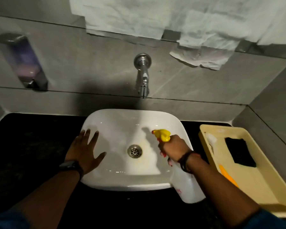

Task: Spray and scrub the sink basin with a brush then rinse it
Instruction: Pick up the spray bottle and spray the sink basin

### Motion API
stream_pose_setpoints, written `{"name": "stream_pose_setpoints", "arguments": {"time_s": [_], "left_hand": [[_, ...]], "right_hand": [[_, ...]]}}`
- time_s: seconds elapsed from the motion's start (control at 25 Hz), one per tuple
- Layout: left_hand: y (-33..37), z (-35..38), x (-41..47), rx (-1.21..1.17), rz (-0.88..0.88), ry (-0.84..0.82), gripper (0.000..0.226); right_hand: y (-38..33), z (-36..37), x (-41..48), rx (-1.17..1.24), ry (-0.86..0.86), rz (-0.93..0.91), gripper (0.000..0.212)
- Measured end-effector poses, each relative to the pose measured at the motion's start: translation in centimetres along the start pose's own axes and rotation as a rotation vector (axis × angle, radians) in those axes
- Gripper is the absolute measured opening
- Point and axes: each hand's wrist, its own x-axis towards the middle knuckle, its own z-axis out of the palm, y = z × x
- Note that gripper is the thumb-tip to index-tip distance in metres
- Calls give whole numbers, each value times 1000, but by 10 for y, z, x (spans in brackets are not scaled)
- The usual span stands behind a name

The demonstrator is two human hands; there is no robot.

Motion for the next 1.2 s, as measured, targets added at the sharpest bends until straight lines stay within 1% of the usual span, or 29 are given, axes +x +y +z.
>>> {"name": "stream_pose_setpoints", "arguments": {"time_s": [0.08,0.24,0.32,0.48,0.52,0.6,0.68,0.8,0.88,1.04,1.2], "left_hand": [[-7,10,-3,-40,0,-9,87],[6,18,0,-32,50,4,83],[5,19,-1,-10,56,8,81],[7,16,-2,-34,50,17,79],[8,16,-2,-34,53,16,79],[9,15,-3,-47,54,25,78],[9,14,-4,-64,55,36,78],[8,15,-3,-62,53,36,78],[8,17,-4,-54,47,42,79],[9,17,-2,-58,31,39,79],[9,17,-1,-44,23,0,78]], "right_hand": [[-1,24,-5,-106,-47,50,24],[0,51,-9,-116,-24,51,24],[-1,55,-6,-125,14,38,24],[5,40,6,-145,172,60,22],[8,35,7,-160,190,75,22],[11,26,9,-179,167,112,20],[12,25,10,-178,104,142,20],[3,38,12,-187,-12,130,20],[-5,50,14,-179,-58,108,21],[-20,61,22,-227,-61,19,26],[-24,56,30,-249,-9,-34,19]]}}
